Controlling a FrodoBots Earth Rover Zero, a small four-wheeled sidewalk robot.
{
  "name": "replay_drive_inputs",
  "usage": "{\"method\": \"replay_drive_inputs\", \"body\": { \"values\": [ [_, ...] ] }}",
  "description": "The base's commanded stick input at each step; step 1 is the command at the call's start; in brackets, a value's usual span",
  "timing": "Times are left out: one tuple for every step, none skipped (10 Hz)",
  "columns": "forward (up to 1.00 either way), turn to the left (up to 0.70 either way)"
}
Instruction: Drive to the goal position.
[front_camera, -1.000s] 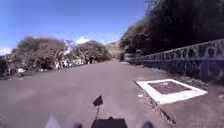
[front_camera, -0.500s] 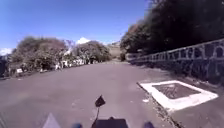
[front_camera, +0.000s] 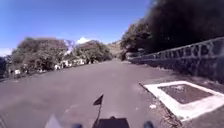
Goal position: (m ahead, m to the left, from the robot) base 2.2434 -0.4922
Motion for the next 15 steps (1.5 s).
{"method": "replay_drive_inputs", "body": {
  "values": [
    [0.50,0.00],
    [0.50,0.00],
    [0.50,0.00],
    [0.50,0.00],
    [0.50,0.00],
    [0.50,0.00],
    [0.50,0.00],
    [0.50,0.00],
    [0.50,0.00],
    [0.50,0.00],
    [0.50,0.00],
    [0.50,0.00],
    [0.50,0.00],
    [0.50,0.00],
    [0.50,0.00]
  ]
}}
